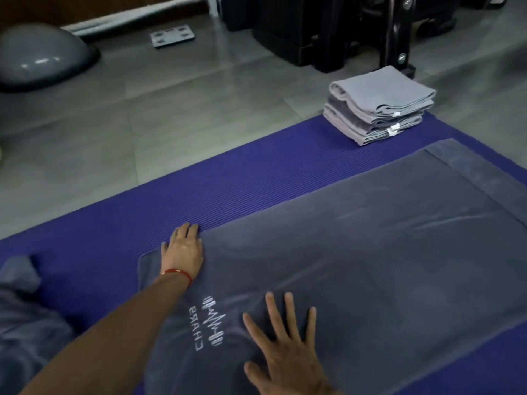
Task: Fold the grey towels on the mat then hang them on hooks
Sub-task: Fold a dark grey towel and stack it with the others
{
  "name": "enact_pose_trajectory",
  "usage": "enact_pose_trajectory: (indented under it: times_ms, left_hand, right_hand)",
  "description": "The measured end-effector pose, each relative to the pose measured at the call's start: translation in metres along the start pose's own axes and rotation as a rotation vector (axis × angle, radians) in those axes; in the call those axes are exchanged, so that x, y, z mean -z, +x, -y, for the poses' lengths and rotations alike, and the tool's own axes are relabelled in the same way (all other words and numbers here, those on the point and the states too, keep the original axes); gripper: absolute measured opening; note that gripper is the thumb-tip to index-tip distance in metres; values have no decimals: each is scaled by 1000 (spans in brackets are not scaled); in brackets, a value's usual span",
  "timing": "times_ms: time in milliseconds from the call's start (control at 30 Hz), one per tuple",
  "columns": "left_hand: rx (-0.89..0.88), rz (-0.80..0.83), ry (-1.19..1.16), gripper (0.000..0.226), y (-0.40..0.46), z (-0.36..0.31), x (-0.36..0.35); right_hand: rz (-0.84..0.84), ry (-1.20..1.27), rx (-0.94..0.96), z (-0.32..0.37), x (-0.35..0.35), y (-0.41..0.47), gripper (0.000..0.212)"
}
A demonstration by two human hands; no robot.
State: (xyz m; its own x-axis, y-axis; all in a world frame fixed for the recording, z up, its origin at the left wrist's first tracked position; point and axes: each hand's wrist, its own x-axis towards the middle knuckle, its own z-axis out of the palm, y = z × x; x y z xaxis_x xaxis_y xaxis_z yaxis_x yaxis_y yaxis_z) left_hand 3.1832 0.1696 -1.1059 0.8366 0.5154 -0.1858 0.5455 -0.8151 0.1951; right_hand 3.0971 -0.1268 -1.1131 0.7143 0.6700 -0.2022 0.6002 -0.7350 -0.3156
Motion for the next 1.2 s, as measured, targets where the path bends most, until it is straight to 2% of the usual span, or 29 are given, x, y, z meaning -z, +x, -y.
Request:
enact_pose_trajectory:
  times_ms: [67,167,267,367,433,567,633,733,800,833,967,1033,1133,1200]
  left_hand:
    - [3,9,17,48,-3,26,5]
    - [144,132,28,55,-12,56,4]
    - [190,171,45,63,-30,82,6]
    - [107,4,-80,62,-52,104,9]
    - [91,-77,-169,57,-61,115,12]
    - [97,-25,-175,55,-54,126,21]
    - [130,14,-202,51,-44,127,28]
    - [203,22,-288,43,-29,126,37]
    - [272,37,-345,28,-21,126,39]
    - [320,48,-386,19,-17,127,39]
    - [452,70,-607,17,-11,131,37]
    - [439,65,-668,15,-11,134,39]
    - [402,10,-729,13,-14,130,46]
    - [345,-29,-723,14,-17,123,52]
  right_hand:
    - [19,-39,-8,-2,-3,-5,88]
    - [-11,-52,-80,11,-12,-18,76]
    - [-54,-23,-121,39,-27,-36,75]
    - [-31,-26,11,68,-42,-53,80]
    - [-22,-43,171,91,-54,-61,74]
    - [48,-60,397,129,-58,-60,59]
    - [84,-73,424,144,-55,-57,53]
    - [134,-83,417,153,-56,-57,60]
    - [135,-86,414,152,-60,-58,61]
    - [123,-90,409,151,-61,-59,58]
    - [42,-59,380,154,-62,-65,32]
    - [-32,20,382,153,-65,-66,21]
    - [-143,390,323,137,-58,-64,16]
    - [-113,567,200,113,-34,-63,16]
